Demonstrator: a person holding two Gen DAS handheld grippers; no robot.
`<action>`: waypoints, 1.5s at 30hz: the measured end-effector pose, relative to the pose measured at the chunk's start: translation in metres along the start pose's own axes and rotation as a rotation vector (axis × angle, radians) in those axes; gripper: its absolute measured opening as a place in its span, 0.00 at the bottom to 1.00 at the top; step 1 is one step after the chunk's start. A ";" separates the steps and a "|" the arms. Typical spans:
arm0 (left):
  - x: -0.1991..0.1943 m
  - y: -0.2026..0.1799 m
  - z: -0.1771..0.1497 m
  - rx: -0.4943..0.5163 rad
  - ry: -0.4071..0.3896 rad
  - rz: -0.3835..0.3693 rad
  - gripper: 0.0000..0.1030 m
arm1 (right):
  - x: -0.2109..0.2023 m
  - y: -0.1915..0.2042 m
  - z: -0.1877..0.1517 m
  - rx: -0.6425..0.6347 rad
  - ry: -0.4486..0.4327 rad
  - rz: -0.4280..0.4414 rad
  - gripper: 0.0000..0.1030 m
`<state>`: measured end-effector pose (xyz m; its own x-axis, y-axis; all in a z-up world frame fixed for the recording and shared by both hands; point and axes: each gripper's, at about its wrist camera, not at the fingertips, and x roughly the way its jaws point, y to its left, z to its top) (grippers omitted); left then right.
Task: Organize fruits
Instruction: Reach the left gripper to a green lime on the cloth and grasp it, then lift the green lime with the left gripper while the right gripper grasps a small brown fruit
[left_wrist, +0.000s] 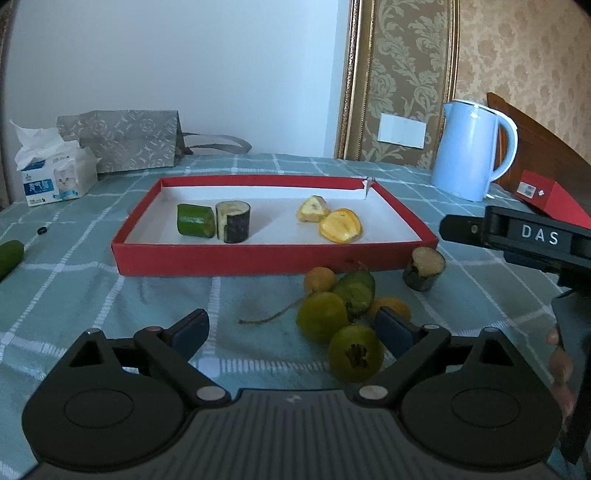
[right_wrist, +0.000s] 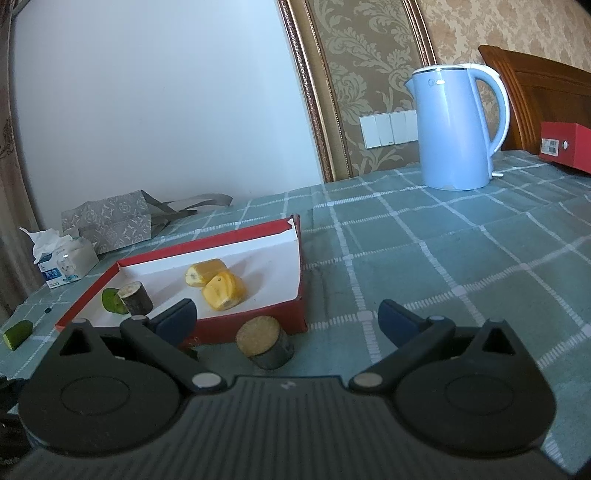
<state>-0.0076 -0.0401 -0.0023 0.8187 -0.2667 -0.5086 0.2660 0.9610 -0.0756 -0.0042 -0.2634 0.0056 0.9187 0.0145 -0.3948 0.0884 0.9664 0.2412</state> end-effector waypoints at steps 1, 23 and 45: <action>-0.001 -0.001 -0.001 0.001 0.001 -0.004 0.94 | 0.001 0.000 0.000 -0.002 0.001 0.001 1.00; -0.001 -0.032 -0.016 0.125 0.047 -0.032 0.58 | 0.001 0.000 0.000 -0.003 0.012 0.012 1.00; -0.013 0.015 -0.016 0.035 0.034 -0.039 0.33 | -0.029 0.024 -0.016 -0.296 0.001 0.072 1.00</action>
<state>-0.0226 -0.0213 -0.0102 0.7898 -0.3002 -0.5349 0.3151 0.9467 -0.0662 -0.0352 -0.2367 0.0088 0.9181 0.0856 -0.3870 -0.0930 0.9957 -0.0003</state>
